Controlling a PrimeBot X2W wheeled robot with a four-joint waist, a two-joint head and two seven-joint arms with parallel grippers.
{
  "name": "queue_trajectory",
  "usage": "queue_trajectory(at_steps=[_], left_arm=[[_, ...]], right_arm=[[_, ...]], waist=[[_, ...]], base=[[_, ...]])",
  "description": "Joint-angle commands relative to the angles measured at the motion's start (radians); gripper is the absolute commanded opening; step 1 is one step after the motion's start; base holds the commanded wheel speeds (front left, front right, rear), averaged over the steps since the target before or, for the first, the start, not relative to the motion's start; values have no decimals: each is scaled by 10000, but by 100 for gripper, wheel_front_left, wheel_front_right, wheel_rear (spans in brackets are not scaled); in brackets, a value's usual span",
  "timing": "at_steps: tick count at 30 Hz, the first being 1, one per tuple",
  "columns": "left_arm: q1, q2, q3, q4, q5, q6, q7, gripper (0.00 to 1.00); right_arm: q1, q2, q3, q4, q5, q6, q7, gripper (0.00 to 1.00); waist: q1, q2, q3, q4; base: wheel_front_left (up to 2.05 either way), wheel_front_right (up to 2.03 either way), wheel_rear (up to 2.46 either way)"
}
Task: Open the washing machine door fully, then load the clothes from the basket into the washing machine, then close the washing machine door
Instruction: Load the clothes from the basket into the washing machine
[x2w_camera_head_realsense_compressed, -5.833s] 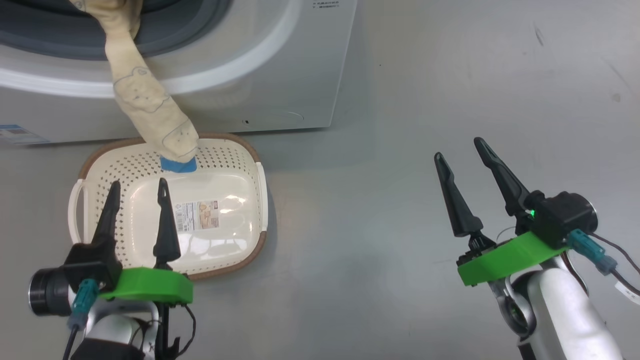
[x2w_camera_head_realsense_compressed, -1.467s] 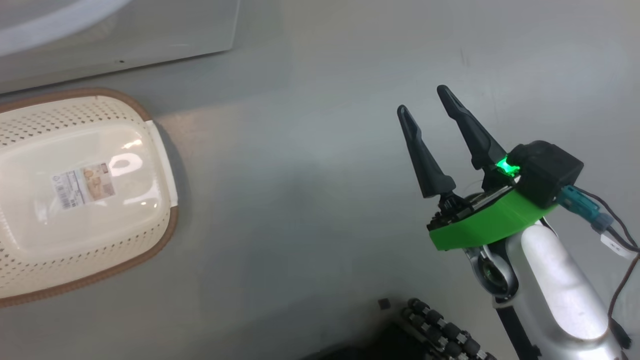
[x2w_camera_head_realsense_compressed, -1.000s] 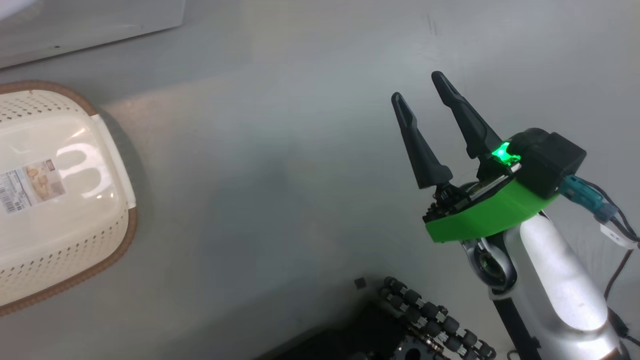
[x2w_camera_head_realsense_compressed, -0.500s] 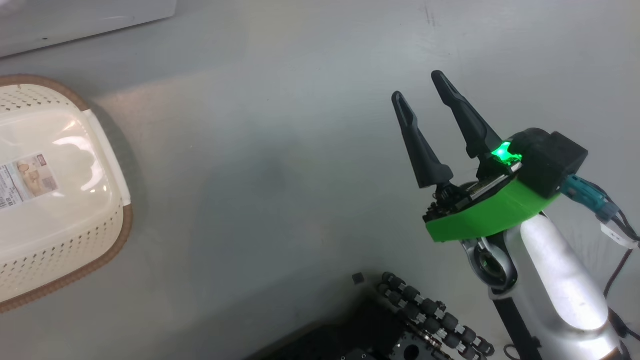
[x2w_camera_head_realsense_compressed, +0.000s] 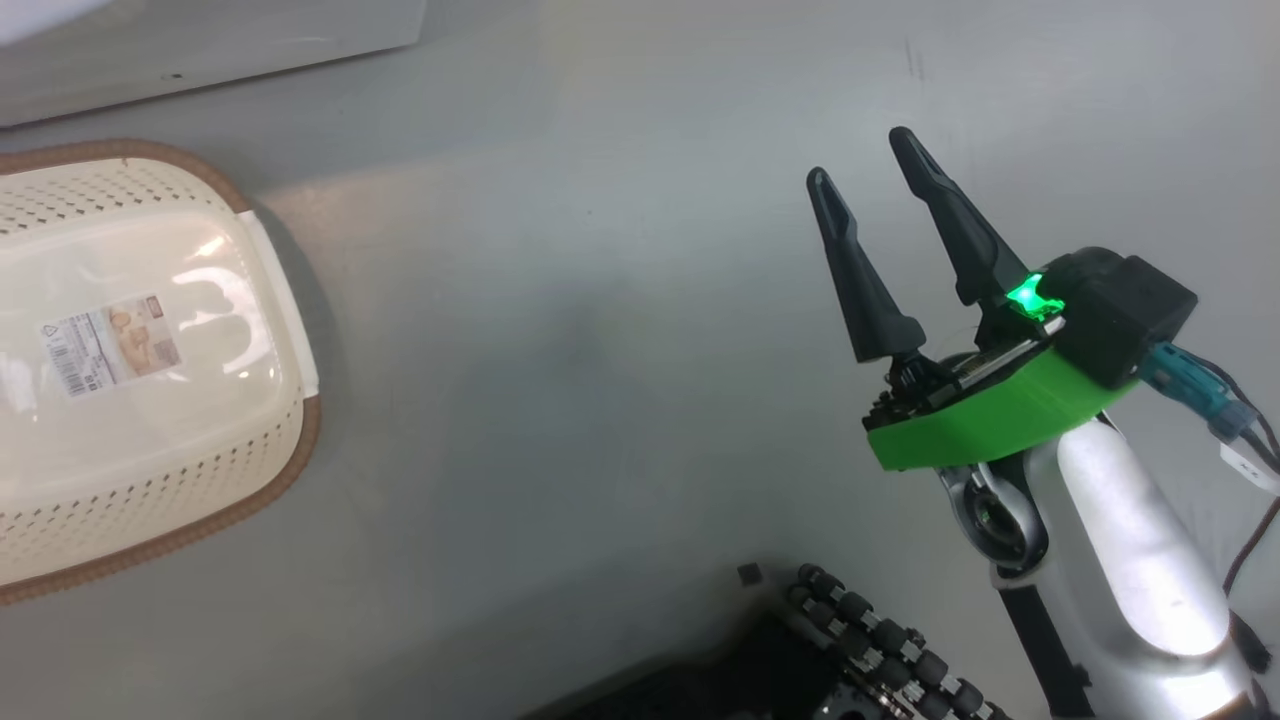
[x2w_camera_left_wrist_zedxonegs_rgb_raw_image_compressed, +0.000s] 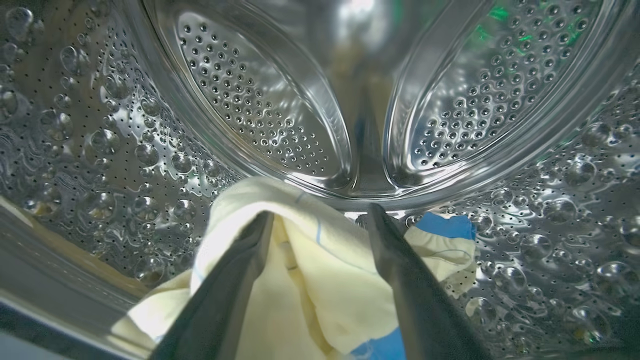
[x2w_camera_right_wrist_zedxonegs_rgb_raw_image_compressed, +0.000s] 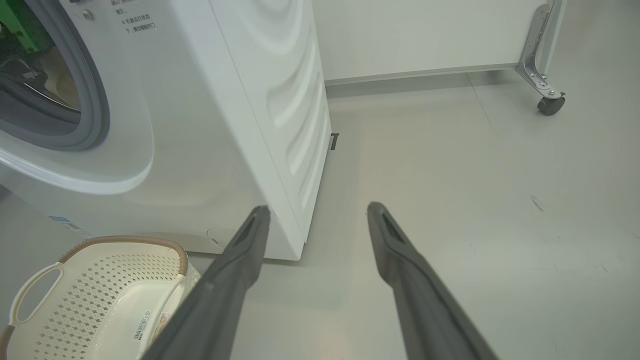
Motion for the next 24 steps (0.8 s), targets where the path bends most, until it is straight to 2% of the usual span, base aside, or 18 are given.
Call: queue_trajectory(at_steps=[1, 7, 13, 24], left_arm=[[63, 312, 211, -338, -100, -50, -121, 100], [997, -119, 250, -758, -453, 39, -527, 100], [2090, -284, 342, -1582, -716, 264, -901, 100], [5936, -729, 587, -4580, -1164, 1467, -1917, 100]], right_arm=[[157, -29, 24, -267, -84, 75, -93, 100], [292, -29, -210, -201, -318, 75, -93, 100], [474, -29, -361, -178, -518, 75, -93, 100], [964, -29, -755, -149, -876, 75, -93, 100]], waist=[[0, -1, -133, 155], [0, -1, -532, 569], [0, -1, -885, 901], [0, -1, -1797, 1476]], base=[[0, 0, 0], [0, 0, 0], [0, 0, 0], [0, 0, 0]])
